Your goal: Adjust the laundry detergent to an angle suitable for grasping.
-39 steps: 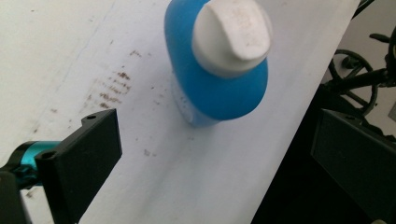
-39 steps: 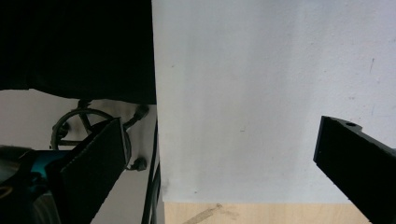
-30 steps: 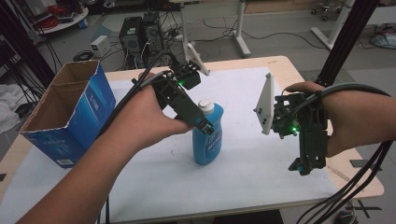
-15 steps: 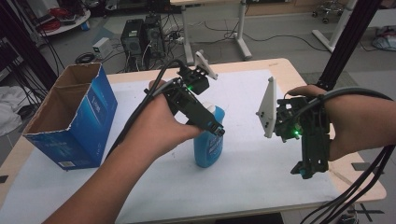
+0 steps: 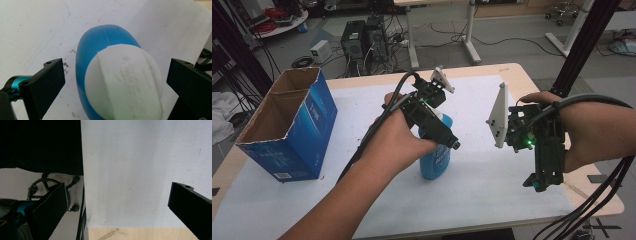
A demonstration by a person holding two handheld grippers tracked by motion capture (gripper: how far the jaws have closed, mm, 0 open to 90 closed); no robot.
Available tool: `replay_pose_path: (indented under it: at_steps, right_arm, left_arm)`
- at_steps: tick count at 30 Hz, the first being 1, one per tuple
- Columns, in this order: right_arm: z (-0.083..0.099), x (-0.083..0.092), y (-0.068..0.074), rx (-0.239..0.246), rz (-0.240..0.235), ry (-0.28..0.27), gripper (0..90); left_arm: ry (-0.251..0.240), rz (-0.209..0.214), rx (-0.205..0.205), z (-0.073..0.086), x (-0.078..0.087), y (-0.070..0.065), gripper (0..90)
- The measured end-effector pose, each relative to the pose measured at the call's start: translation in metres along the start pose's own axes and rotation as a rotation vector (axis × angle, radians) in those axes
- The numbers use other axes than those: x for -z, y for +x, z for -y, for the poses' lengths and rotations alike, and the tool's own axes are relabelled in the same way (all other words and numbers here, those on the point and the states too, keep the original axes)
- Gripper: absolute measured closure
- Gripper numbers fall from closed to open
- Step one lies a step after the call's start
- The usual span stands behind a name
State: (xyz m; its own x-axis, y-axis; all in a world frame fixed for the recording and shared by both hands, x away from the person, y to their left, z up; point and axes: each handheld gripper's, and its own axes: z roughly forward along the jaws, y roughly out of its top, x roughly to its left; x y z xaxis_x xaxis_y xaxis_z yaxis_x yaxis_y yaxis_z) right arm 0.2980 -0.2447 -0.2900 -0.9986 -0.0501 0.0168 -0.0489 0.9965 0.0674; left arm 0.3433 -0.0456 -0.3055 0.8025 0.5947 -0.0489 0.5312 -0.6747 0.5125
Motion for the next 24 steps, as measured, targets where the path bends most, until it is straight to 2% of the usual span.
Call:
replay_pose_path:
  at_steps: [4, 12, 19, 24]
  right_arm:
    - [0.0, 0.0, 0.0, -0.001, 0.001, 0.0, 1.8]
    - [-0.001, 0.0, -0.001, -0.004, 0.0, 0.003, 1.8]
    - [-0.001, -0.001, -0.002, -0.003, -0.001, 0.005, 1.8]
    - [-0.003, -0.002, -0.002, 0.001, 0.0, 0.003, 1.8]
  left_arm:
    - [0.002, -0.023, -0.005, 0.0, -0.005, -0.001, 1.7]
    - [-0.006, -0.031, 0.011, -0.001, -0.012, -0.002, 1.7]
    - [-0.006, -0.048, 0.01, 0.0, -0.015, -0.002, 2.2]
    - [-0.006, -0.054, -0.002, 0.001, -0.013, -0.002, 9.5]
